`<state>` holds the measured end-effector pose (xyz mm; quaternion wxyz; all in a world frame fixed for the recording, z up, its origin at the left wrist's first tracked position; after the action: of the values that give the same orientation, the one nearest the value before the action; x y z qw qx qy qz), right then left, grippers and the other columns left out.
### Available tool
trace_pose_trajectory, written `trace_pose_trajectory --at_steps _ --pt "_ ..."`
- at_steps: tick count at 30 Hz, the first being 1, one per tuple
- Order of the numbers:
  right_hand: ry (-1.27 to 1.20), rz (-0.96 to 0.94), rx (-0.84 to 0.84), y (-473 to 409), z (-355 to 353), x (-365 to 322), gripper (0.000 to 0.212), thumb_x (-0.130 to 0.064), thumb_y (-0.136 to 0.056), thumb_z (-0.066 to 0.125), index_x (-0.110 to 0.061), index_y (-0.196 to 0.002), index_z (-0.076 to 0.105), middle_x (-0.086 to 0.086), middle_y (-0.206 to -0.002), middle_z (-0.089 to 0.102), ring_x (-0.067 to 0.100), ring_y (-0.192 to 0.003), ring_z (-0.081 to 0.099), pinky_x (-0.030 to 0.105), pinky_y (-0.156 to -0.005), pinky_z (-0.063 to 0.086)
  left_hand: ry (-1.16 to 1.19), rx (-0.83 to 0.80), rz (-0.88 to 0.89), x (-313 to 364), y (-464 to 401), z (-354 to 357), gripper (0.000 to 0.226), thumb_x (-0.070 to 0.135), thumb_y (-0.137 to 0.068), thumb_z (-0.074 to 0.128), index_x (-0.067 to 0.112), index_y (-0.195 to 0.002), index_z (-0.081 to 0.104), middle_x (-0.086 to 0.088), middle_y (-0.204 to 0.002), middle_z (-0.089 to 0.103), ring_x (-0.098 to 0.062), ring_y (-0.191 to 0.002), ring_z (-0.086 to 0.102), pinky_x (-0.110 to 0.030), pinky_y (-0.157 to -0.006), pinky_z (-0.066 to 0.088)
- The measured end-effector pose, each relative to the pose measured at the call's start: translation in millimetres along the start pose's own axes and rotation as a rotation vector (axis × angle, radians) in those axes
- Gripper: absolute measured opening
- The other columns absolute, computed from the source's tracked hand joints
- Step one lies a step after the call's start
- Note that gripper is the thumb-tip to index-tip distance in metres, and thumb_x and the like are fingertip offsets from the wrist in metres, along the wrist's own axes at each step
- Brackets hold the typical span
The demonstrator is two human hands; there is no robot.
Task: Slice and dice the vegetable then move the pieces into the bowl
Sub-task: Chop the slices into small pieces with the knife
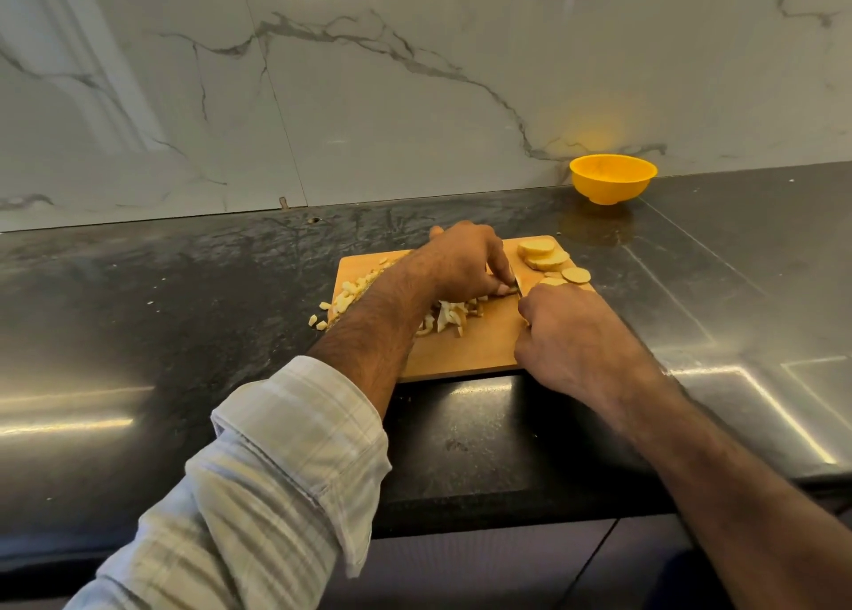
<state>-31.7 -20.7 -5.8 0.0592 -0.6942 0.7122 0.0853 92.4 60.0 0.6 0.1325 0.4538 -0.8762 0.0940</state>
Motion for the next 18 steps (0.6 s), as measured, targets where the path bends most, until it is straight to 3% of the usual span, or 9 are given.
trace_pose_trajectory --at_steps 3,9,15,18 --pt "-0.038 0.018 0.01 -3.7 -1.6 6.0 0.029 -0.024 -0.095 0.063 -0.021 -0.124 0.064 -0.006 -0.095 0.055 0.014 -0.089 0.053 0.029 -0.076 0.048 -0.02 0.003 -0.006 -0.7 1.1 -1.6 0.012 0.032 -0.093 0.08 0.034 -0.104 0.082 0.024 -0.101 0.064 -0.006 -0.113 0.047 -0.059 -0.118 0.023" --pt "-0.185 0.054 0.017 -16.2 -3.3 24.7 0.046 -0.024 -0.094 0.066 -0.024 -0.139 0.064 -0.003 -0.128 0.064 0.014 -0.103 0.054 0.027 -0.082 0.046 -0.003 -0.002 -0.037 -0.3 7.0 -2.7 0.015 0.027 -0.095 0.079 0.031 -0.11 0.082 0.013 -0.125 0.071 -0.014 -0.13 0.05 -0.06 -0.121 0.02" --pt "-0.12 0.02 0.09 -18.1 -5.3 23.3 0.032 -0.024 -0.096 0.062 -0.021 -0.127 0.071 -0.006 -0.102 0.061 0.014 -0.092 0.057 0.024 -0.073 0.047 -0.004 0.003 -0.065 -0.7 7.7 -2.3 0.013 0.029 -0.094 0.08 0.031 -0.107 0.082 0.014 -0.117 0.073 -0.014 -0.126 0.052 -0.058 -0.119 0.024" --pt "-0.084 -0.008 0.176 -8.4 -1.8 20.0 0.034 -0.029 -0.097 0.056 -0.021 -0.126 0.07 -0.001 -0.107 0.07 0.016 -0.092 0.061 0.031 -0.076 0.054 0.015 0.01 -0.059 -4.4 5.9 -2.2 0.012 0.031 -0.093 0.081 0.032 -0.104 0.083 0.017 -0.112 0.074 -0.013 -0.123 0.054 -0.059 -0.119 0.024"
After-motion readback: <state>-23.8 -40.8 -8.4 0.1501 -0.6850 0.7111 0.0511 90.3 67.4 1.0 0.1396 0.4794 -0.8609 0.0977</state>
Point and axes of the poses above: each hand's wrist, its own y-axis away from the middle knuckle, its own z-axis out of the palm, x = y × z, the point moved 9 cm from there along -y, towards the middle knuckle
